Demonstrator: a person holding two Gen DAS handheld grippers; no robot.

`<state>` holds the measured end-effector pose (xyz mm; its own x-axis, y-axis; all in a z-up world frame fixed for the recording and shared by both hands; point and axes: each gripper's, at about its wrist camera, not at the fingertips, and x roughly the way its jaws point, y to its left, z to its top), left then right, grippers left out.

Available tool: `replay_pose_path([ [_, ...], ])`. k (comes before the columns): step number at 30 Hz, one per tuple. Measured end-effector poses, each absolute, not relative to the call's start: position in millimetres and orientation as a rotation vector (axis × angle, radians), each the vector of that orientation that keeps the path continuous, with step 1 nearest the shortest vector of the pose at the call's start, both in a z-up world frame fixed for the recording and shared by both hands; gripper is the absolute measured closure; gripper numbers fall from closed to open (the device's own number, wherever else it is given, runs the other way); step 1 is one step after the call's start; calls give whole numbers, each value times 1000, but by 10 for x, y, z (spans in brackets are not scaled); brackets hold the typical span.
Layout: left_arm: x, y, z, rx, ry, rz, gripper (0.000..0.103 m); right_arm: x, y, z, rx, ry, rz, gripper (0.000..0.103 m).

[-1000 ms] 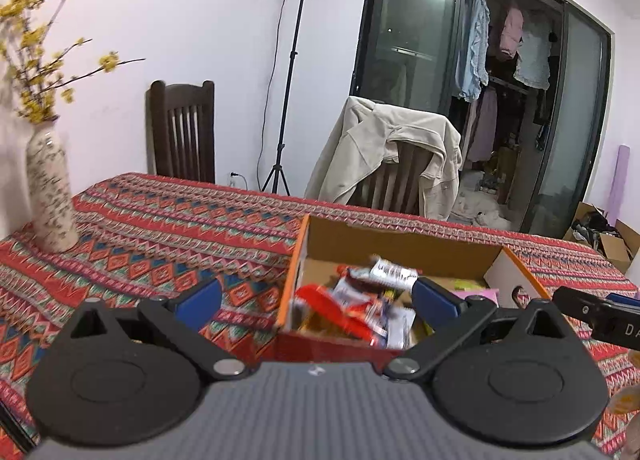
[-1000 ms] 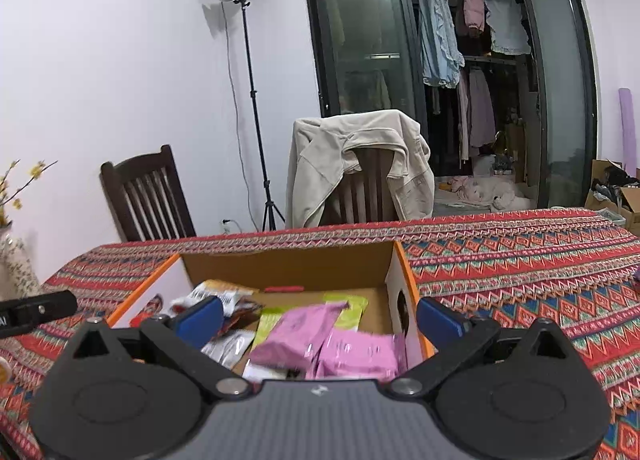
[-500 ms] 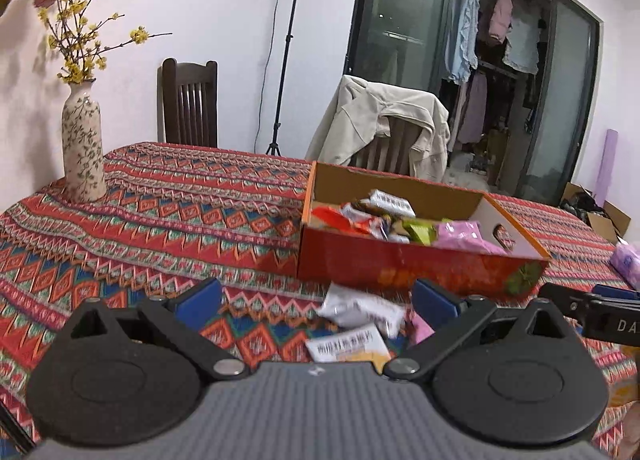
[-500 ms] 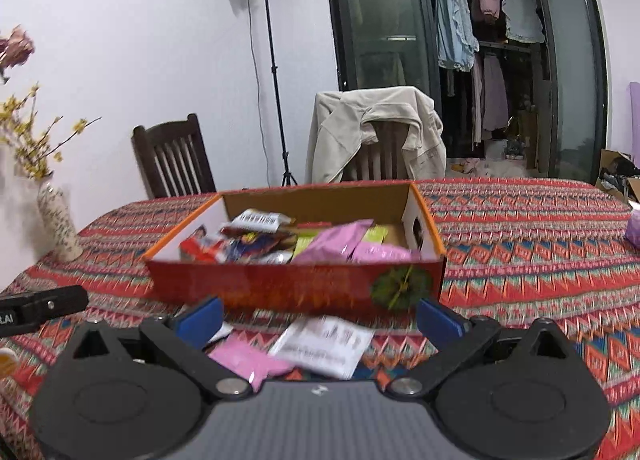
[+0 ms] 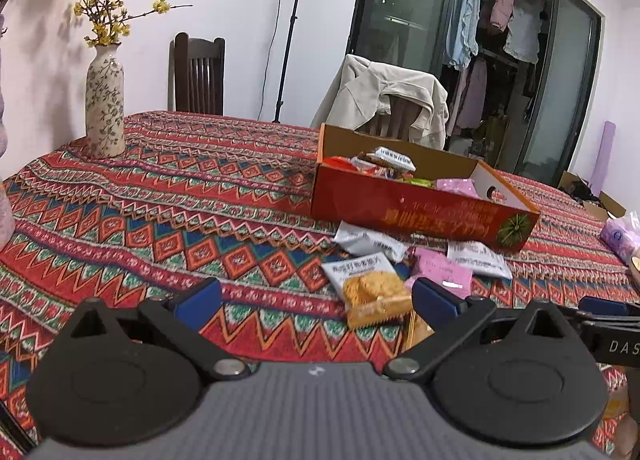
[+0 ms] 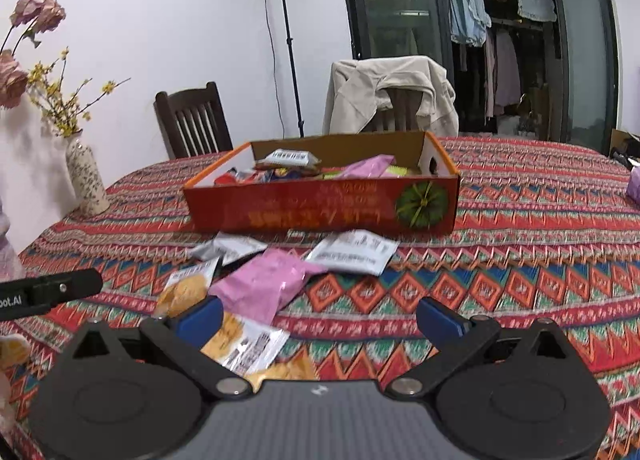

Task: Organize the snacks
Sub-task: 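Grasp a biscuit packet with the right tool while the left tool grasps another biscuit packet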

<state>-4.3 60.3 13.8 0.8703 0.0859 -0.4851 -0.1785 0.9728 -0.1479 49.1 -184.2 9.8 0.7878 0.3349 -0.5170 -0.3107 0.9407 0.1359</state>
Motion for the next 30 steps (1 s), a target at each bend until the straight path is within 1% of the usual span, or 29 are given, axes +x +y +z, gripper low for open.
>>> replay_pose_path([
  [10, -150, 652, 54, -205, 518, 143, 0, 378, -1695, -62, 16, 631, 397, 0],
  [16, -195, 658, -38, -221, 533, 130, 0, 384, -1584, -255, -2, 704, 426, 0],
  [20, -207, 667, -78, -223, 543, 136, 0, 367, -1538, -295, -35, 698, 423, 0],
  [21, -210, 667, -84, -223, 543, 137, 0, 363, -1535, -295, -36, 696, 428, 2],
  [22, -214, 670, -88, -223, 544, 139, 0, 354, -1532, -296, -43, 692, 432, 7],
  [24, -216, 669, -97, -225, 547, 140, 0, 331, -1522, -295, -68, 680, 430, 14],
  [26, -218, 664, -96, -226, 549, 140, 0, 317, -1535, -292, -81, 673, 439, 16],
  [28, -226, 650, -92, -223, 545, 137, 0, 292, -1572, -290, -86, 664, 443, 23],
  [30, -227, 630, -89, -219, 545, 135, 0, 285, -1625, -281, -75, 661, 453, 26],
])
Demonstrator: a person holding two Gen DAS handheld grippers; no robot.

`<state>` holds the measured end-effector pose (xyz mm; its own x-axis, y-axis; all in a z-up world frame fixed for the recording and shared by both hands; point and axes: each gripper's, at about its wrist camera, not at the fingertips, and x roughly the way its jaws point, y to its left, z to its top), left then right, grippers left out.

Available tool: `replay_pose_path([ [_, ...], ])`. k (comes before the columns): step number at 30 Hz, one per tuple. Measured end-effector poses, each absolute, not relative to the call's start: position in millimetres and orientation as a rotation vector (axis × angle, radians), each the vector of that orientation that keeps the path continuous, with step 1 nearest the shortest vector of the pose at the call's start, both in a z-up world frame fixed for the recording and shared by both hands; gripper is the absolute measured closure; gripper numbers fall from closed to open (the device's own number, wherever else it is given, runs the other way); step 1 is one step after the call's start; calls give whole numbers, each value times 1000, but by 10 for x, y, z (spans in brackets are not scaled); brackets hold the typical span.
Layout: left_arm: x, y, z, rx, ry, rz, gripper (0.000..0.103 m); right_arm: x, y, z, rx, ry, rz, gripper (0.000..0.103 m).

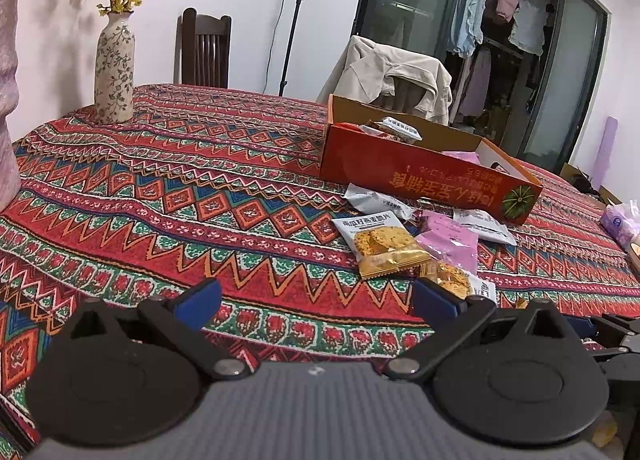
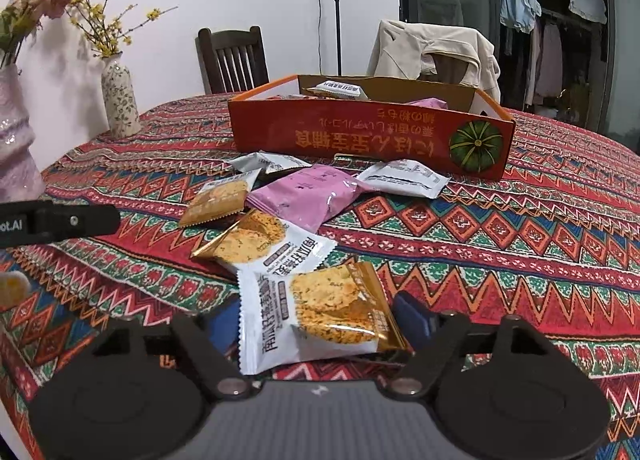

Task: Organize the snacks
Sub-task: 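Grasp a biscuit packet with the right tool while the left tool grasps another biscuit packet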

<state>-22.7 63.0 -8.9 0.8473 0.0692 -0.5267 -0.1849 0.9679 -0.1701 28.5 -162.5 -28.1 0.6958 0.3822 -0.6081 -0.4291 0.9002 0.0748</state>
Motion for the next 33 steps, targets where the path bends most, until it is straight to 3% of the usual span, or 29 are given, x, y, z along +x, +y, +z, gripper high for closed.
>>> replay_pose_path([
  [3, -221, 593, -90, -212, 547, 135, 0, 260, -1691, -262, -60, 652, 477, 37],
  [7, -208, 546, -94, -208, 551, 134, 0, 260, -1778, -236, -31, 637, 479, 42],
  [33, 404, -318, -143, -137, 645, 41, 0, 590, -2625, -92, 92, 512, 359, 44],
])
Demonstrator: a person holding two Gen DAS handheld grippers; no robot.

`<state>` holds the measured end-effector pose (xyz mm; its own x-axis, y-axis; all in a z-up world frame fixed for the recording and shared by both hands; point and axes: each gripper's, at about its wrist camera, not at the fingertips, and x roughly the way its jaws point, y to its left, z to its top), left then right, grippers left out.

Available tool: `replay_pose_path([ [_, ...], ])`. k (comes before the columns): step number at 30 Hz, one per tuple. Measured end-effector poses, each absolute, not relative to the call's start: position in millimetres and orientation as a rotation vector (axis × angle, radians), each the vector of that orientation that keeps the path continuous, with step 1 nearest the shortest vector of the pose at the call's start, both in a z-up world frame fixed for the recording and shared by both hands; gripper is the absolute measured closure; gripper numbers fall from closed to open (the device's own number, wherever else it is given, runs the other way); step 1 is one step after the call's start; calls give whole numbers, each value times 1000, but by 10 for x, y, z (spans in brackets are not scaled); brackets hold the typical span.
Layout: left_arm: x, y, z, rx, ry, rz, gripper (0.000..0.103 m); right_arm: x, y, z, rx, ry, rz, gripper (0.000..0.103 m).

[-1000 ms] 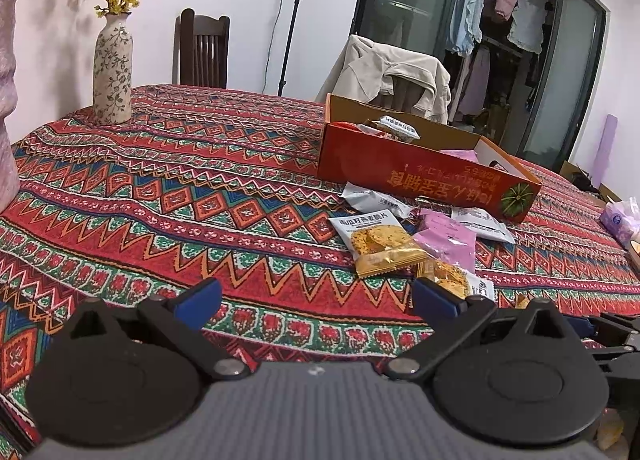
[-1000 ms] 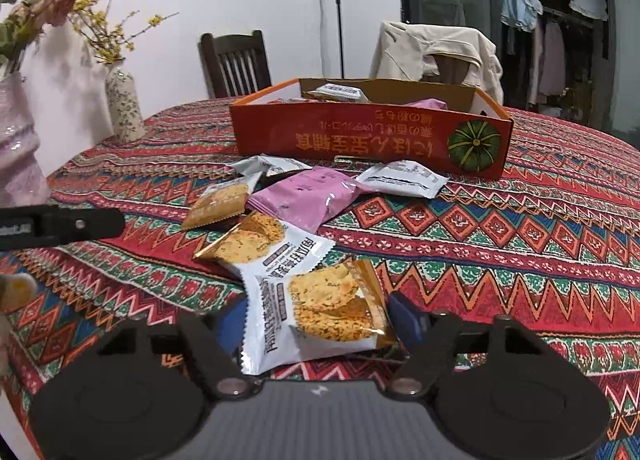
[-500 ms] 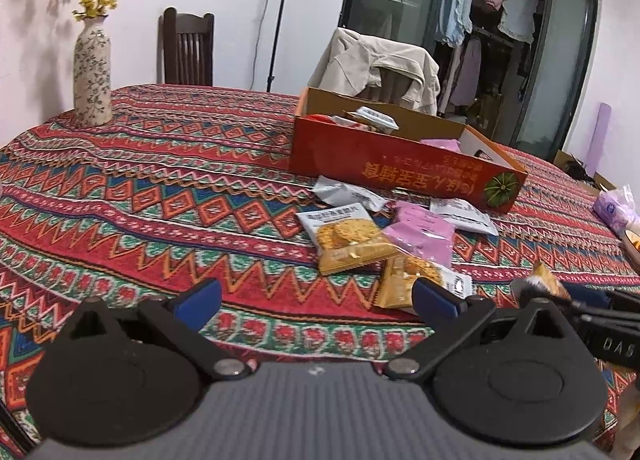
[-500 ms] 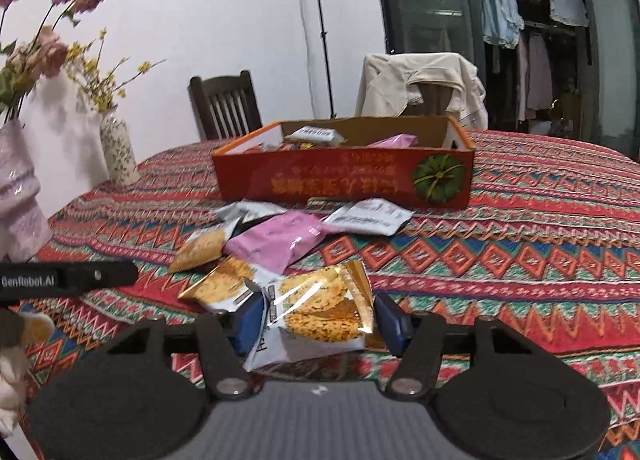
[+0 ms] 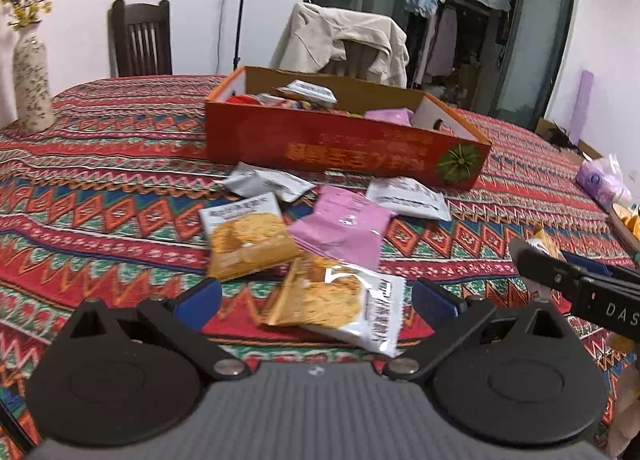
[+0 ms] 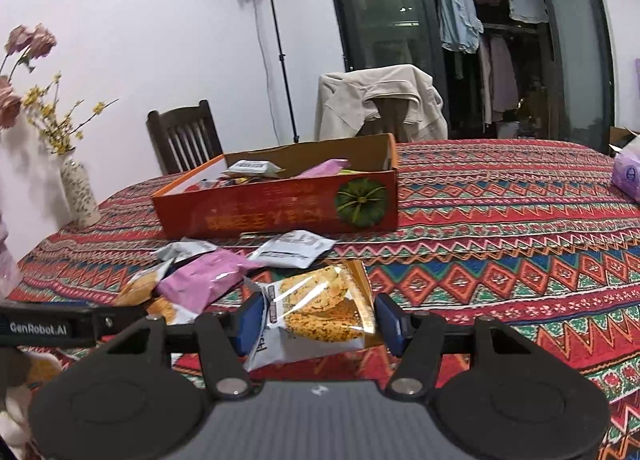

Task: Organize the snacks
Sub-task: 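Grasp a biscuit packet with the right tool while the left tool grasps another biscuit packet, then lift both biscuit packets and carry them over the orange box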

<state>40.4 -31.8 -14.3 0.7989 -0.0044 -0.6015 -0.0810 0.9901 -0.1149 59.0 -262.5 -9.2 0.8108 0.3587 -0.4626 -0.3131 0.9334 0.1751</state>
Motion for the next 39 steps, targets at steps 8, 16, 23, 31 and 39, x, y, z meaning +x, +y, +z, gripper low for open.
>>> replay_pose_path([
  [8, 650, -544, -305, -64, 709, 80, 0, 702, -2739, -160, 110, 522, 371, 44],
  [16, 739, -625, -376, 0, 727, 81, 0, 716, -2750, -169, 121, 516, 400, 43],
  [23, 698, -646, -362, 8, 711, 57, 17, 718, -2747, -180, 125, 524, 397, 43],
  [31, 554, -654, -330, 15, 674, 26, 41, 669, -2701, -161, 113, 526, 393, 43],
  [39, 463, -557, -275, -19, 640, -3, 42, 612, -2603, -92, 85, 520, 393, 43],
])
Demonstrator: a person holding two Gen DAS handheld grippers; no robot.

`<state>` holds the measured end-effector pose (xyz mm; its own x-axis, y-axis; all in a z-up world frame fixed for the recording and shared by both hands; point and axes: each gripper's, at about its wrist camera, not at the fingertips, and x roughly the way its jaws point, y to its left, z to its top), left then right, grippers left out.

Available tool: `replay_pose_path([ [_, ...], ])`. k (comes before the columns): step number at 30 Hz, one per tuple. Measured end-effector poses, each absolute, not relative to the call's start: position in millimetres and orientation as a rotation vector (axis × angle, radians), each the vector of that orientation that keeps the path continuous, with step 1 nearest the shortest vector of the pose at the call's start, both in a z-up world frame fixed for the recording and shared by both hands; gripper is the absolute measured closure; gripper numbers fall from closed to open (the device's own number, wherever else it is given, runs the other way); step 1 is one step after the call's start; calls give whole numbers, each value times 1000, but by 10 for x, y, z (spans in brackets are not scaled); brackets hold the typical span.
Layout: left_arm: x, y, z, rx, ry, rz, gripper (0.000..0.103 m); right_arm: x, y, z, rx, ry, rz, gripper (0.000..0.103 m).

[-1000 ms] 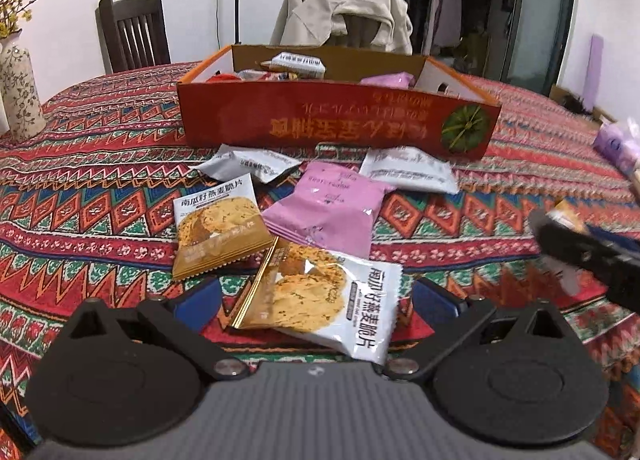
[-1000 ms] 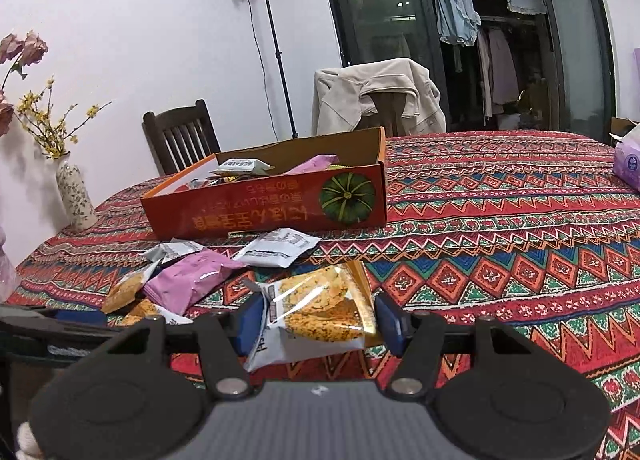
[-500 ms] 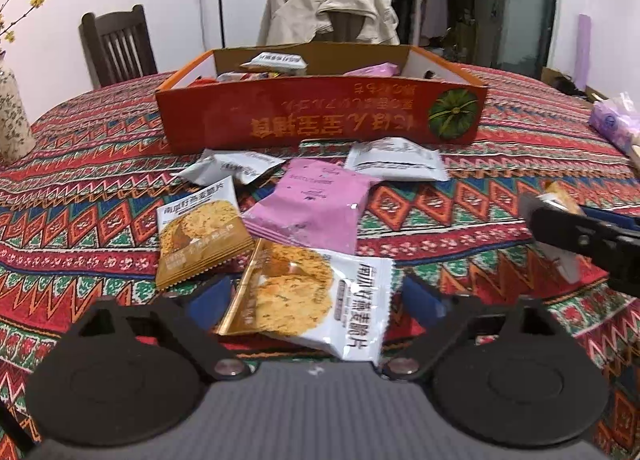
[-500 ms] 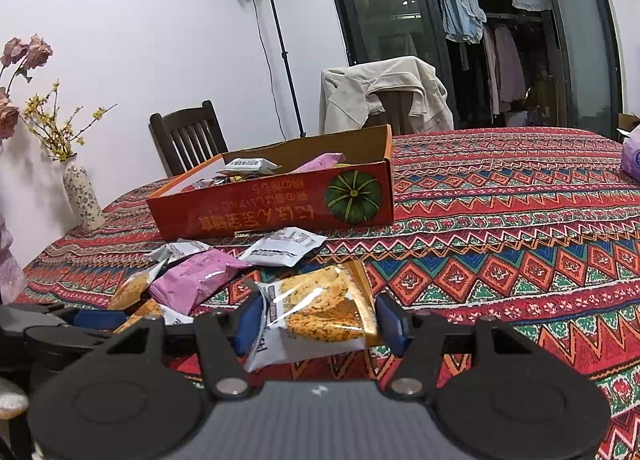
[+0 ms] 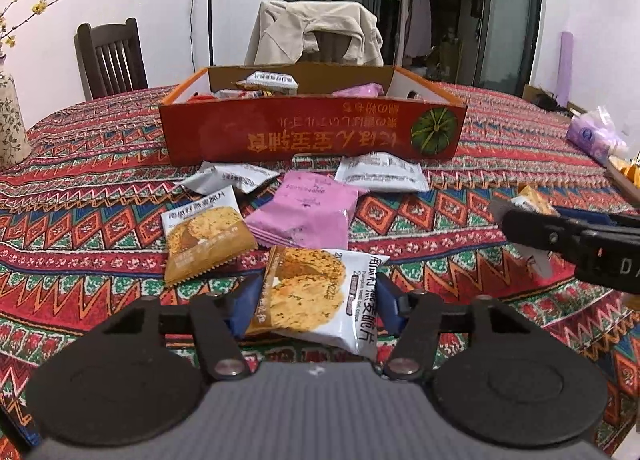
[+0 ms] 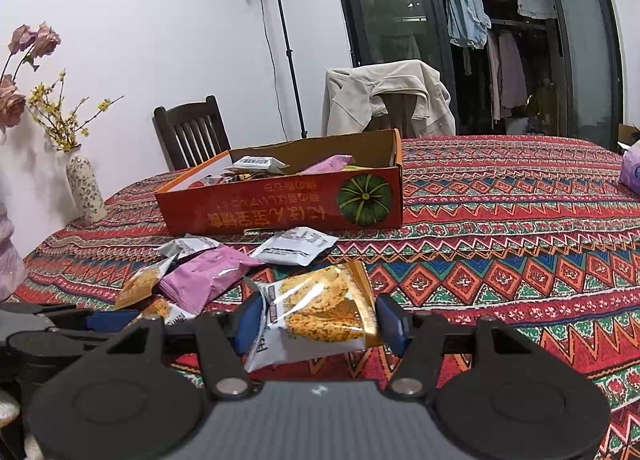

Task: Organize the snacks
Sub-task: 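Lift both biscuit packets and carry them over the orange box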

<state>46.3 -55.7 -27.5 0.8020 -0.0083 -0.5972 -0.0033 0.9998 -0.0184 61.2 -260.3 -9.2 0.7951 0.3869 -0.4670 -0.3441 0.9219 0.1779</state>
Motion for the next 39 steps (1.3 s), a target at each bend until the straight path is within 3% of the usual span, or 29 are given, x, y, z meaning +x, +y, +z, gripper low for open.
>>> replay_pose_path([
  [16, 449, -387, 281, -54, 479, -54, 42, 652, -2443, 232, 56, 461, 369, 43],
  [39, 1945, -128, 908, -96, 386, 13, 42, 2131, -2135, 809, 62, 439, 286, 43],
])
